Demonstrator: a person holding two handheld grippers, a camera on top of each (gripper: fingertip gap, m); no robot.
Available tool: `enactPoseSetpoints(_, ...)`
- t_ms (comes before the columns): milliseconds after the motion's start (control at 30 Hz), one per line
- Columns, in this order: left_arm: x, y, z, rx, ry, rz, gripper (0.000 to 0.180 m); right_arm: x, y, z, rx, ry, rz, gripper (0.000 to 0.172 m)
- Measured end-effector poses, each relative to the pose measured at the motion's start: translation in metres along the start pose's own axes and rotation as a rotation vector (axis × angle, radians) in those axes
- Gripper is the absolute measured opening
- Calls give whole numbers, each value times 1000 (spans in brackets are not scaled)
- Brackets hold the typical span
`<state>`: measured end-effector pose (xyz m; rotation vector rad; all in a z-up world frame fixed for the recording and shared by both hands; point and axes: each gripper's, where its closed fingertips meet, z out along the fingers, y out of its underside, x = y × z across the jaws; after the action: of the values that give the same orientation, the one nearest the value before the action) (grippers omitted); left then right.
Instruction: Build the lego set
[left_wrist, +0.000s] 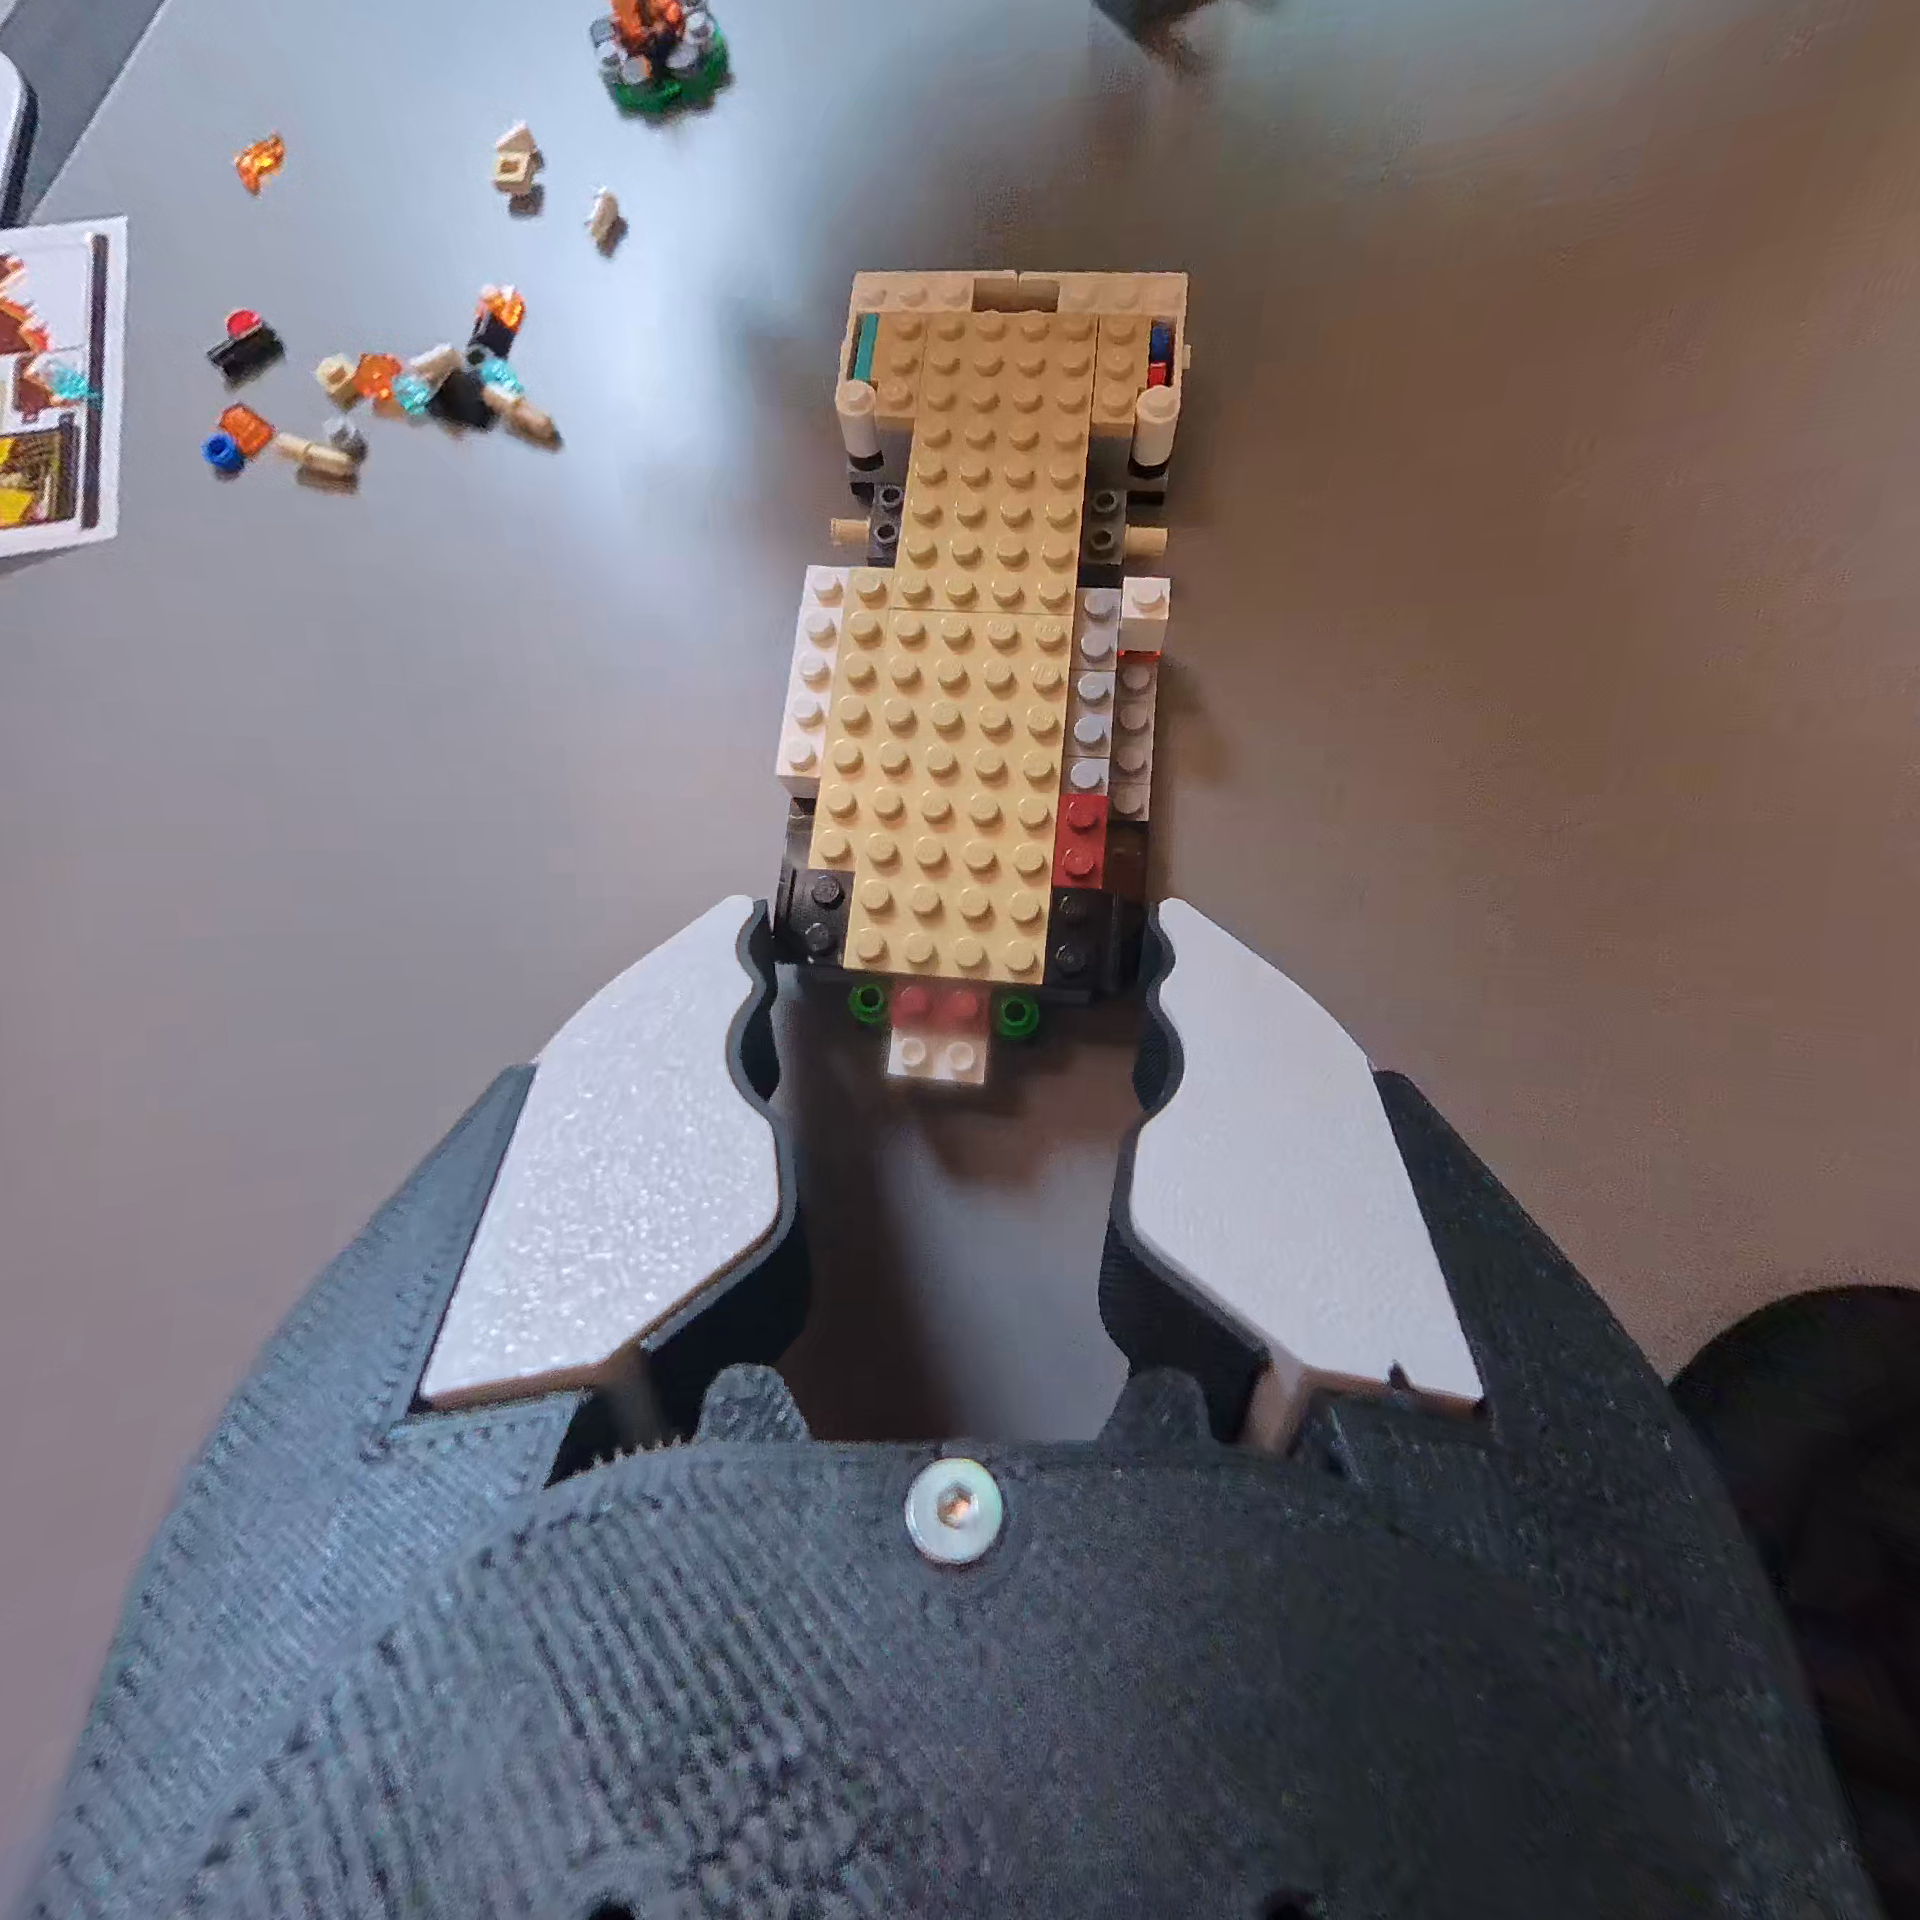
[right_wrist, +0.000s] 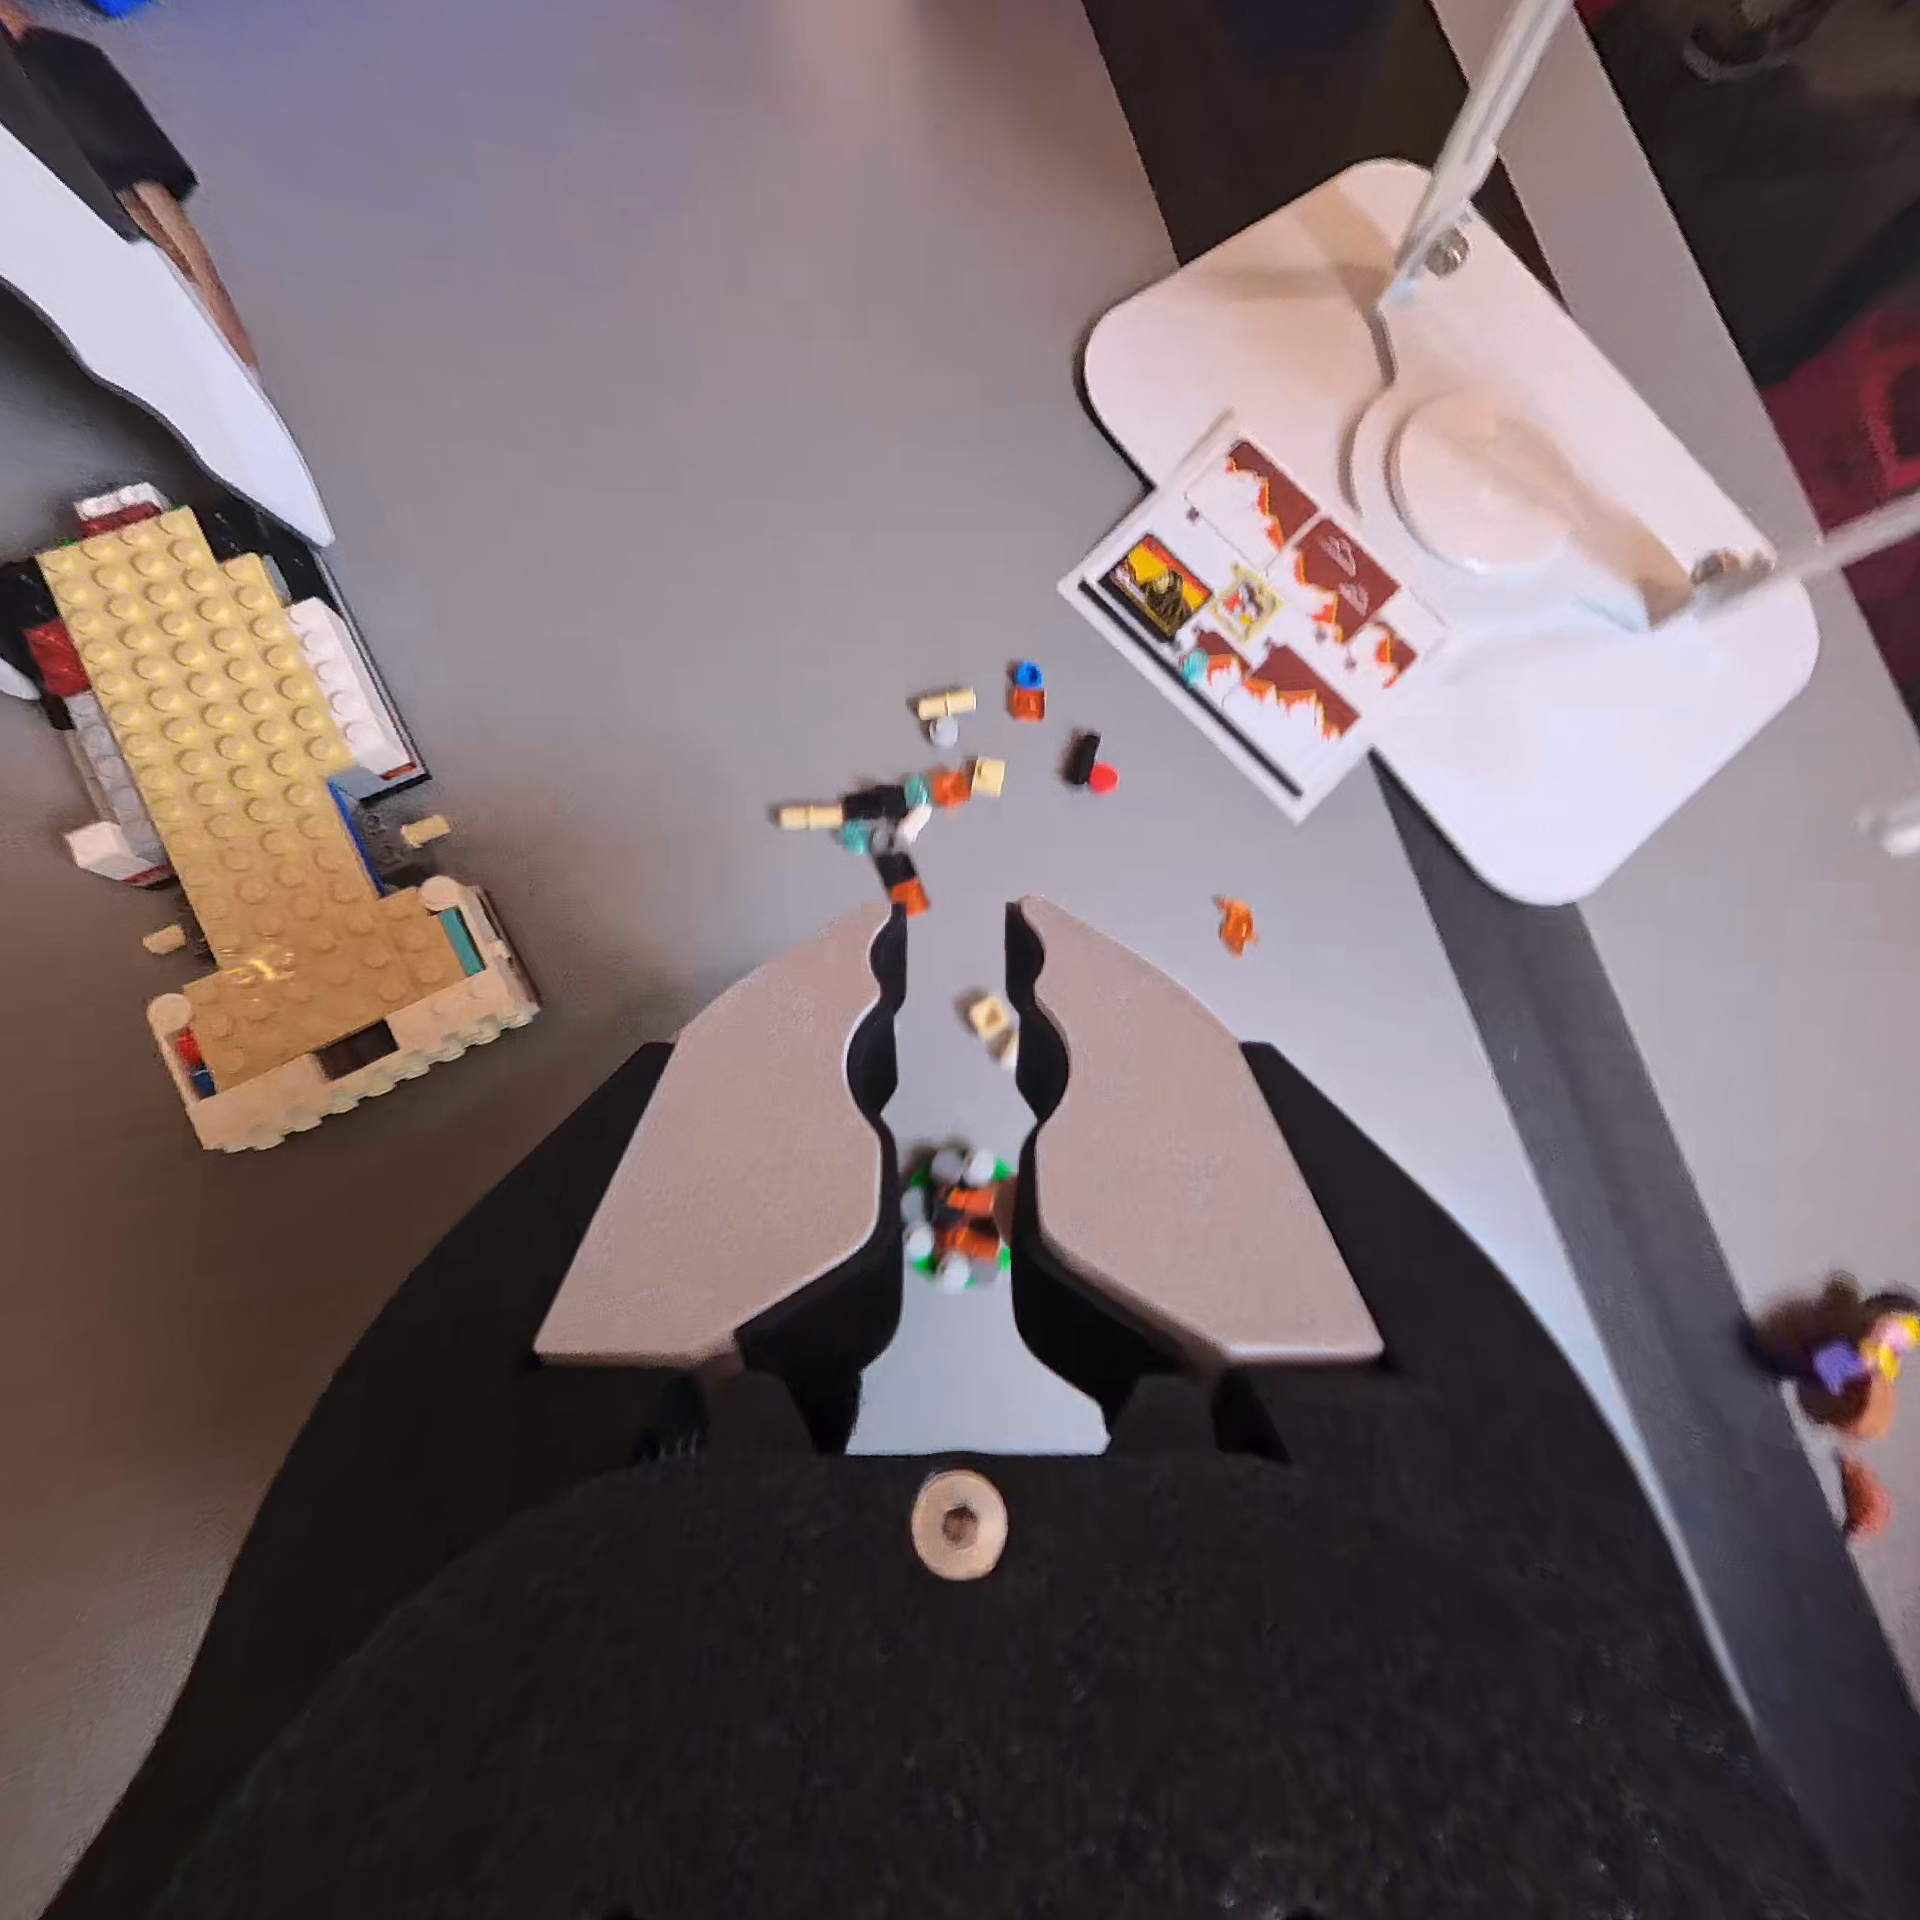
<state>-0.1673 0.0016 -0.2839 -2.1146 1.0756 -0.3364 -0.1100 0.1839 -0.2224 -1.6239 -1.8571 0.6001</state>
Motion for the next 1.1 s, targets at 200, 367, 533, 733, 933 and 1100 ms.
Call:
enactPoseSetpoints(200, -15, -2, -21, 89, -46, -45, 68, -2, -15, 63, -145, -135, -68, 18)
enactPoseSetpoints(367, -23, -17, -33, 194, -95, -64, 62, -4, -5, 90, -257, -132, -75, 22)
enactPoseSetpoints(533, -23, -22, -34, 214, -117, -51, 60, -2, -7, 96, -294, -155, -58, 16)
enactPoseSetpoints(733, -25, -28, -37, 242, -139, -49, 57, -14, -19, 84, -213, -197, -102, 15)
enactPoseSetpoints(933, -16, -39, -35, 278, -137, -29, 55, -85, -17, -8, -21, -250, -172, 16)
enactPoseSetpoints(1100, -1, -48, -25, 279, -128, 16, 53, -147, 72, -48, -184, -184, -71, 16)
